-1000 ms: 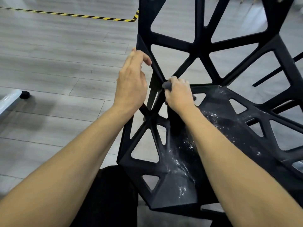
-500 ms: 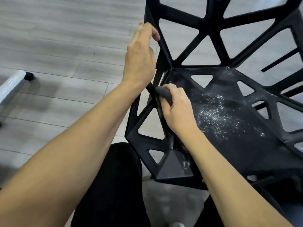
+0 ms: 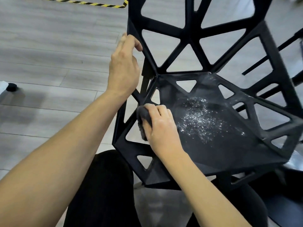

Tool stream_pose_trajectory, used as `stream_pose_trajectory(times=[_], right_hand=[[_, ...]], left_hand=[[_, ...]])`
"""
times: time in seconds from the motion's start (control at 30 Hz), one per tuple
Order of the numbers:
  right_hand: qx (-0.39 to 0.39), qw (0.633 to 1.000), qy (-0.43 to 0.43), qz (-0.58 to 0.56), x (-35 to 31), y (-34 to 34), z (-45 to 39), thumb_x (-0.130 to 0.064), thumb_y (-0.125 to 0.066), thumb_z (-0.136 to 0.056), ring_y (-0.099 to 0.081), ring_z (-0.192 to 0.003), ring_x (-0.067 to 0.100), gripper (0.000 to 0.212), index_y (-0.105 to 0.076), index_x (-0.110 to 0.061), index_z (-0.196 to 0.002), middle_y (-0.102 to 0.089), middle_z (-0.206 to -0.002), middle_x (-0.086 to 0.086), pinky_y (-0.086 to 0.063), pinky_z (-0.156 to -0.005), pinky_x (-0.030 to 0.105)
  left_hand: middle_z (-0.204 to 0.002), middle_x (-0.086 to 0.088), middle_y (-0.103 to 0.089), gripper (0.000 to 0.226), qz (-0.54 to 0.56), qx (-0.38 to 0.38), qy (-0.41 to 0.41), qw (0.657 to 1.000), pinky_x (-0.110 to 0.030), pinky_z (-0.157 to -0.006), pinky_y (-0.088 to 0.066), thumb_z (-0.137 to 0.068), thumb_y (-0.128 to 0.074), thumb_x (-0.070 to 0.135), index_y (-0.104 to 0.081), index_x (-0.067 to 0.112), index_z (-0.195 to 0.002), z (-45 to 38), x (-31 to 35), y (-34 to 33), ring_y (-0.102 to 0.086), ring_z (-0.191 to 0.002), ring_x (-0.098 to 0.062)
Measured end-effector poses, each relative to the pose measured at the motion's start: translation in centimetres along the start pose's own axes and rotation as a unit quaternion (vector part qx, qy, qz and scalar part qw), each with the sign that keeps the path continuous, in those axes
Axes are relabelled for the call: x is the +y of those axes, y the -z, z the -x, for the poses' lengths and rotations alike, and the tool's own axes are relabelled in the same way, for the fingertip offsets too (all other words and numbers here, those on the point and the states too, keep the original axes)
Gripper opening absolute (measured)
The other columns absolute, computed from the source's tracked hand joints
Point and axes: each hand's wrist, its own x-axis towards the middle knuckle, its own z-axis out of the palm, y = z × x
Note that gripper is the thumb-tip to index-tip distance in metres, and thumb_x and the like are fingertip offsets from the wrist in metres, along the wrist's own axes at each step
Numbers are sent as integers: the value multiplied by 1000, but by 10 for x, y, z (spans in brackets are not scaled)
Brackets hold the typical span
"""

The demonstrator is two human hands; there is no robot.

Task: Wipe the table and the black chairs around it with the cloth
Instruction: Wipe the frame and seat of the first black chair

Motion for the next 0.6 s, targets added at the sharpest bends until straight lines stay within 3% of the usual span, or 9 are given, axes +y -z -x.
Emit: stream_pose_trajectory(times=[0.13,0.23,0.4,0.5,0.6], right_hand=[[-15,999,-30,-19,15,7,-25,-27,-54,-100,-51,-101,29,31,-56,-18,-129,-55,-113,8,-49,-89,45],[54,994,-65,-63,38,32,-49,-26,-57,-100,-53,-106,27,30,-56,-21,-129,-56,-114,5,-46,-93,39],[165,976,-137,35,118,83,-111,-20,-63,-92,-51,-106,30,30,-59,-21,-121,-49,-114,7,-47,-92,41],[133,953,-194,191,167,96,-151,-16,-65,-88,-51,-109,39,48,-50,-13,-133,-54,-119,18,-45,-93,46],[104,927,-158,323,195,86,-168,-9,-67,-88,-58,-96,42,36,-59,-6,-122,-61,-107,21,-51,-79,47]], left_hand=[[-122,-6,-59,41,-8,-7,3,1000,-35,-77,-44,-85,-33,-12,-54,12,-111,1,3,4,-58,-109,-24],[-134,-11,-55,41,-49,-18,27,998,-33,-82,-41,-88,-38,-12,-54,11,-117,1,10,3,-51,-129,-31],[-139,-13,-54,34,-243,-12,-128,961,-45,-102,-38,-85,-50,-2,-59,10,-115,3,20,-5,-46,-130,-37],[-135,-15,-54,35,-291,-149,-136,935,-47,-110,-31,-88,-57,15,-57,10,-122,22,44,-38,-44,-131,-40],[-153,-21,-35,59,-332,-293,0,897,-46,-115,-26,-97,-45,32,-31,5,-148,44,46,-82,-35,-139,-40]])
